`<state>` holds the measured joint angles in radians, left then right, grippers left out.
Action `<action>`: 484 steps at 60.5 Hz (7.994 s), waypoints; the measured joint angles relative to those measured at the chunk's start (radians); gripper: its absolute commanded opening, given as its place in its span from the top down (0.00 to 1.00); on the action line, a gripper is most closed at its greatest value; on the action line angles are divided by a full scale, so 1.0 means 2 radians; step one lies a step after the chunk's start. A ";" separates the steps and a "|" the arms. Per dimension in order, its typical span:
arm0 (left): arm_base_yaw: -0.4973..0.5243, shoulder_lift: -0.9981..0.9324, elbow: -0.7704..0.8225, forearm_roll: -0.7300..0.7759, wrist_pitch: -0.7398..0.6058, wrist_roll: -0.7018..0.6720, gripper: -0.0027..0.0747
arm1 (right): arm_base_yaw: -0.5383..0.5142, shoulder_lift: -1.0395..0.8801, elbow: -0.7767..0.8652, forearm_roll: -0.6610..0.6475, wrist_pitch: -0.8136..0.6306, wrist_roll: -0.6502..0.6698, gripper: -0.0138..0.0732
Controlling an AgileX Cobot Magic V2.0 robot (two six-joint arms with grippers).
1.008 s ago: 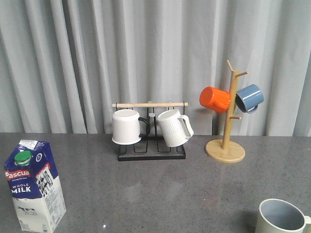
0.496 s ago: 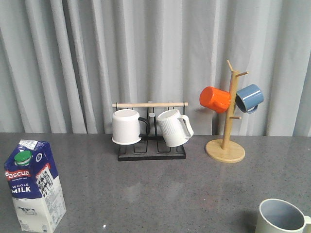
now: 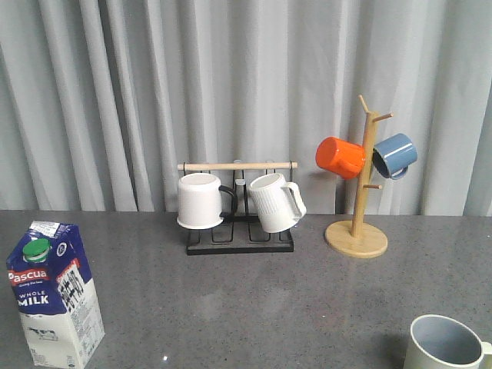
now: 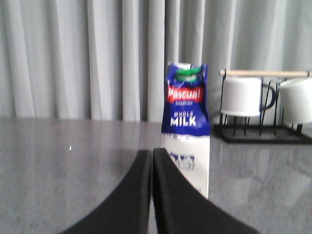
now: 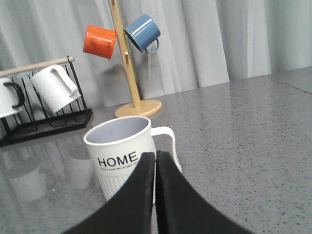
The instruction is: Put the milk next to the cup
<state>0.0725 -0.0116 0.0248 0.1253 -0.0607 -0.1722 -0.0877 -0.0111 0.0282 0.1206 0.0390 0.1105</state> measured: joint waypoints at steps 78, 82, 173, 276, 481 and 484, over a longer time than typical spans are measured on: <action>0.000 0.000 0.000 -0.045 -0.171 -0.354 0.51 | 0.000 0.015 -0.108 0.134 0.021 -0.025 0.21; 0.000 0.000 -0.011 0.005 -0.155 -0.364 0.51 | 0.000 0.040 -0.153 0.116 0.078 -0.051 0.21; -0.027 0.115 -0.236 0.146 0.204 -0.288 0.51 | -0.021 0.605 -0.320 -0.134 0.131 -0.060 0.30; -0.027 0.115 -0.236 0.146 0.231 -0.272 0.51 | -0.020 0.737 -0.322 -0.150 -0.114 -0.046 0.85; -0.027 0.177 -0.299 -0.111 0.364 0.044 0.39 | 0.186 0.239 -0.238 0.070 0.304 -0.203 0.85; -0.027 0.194 -0.326 -0.116 0.380 0.059 0.35 | 0.186 0.239 -0.219 0.070 0.295 -0.202 0.85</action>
<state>0.0194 0.3771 -0.6270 -0.1065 0.7001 -0.0550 0.2837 0.4660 -0.4094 0.2614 0.6290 -0.2944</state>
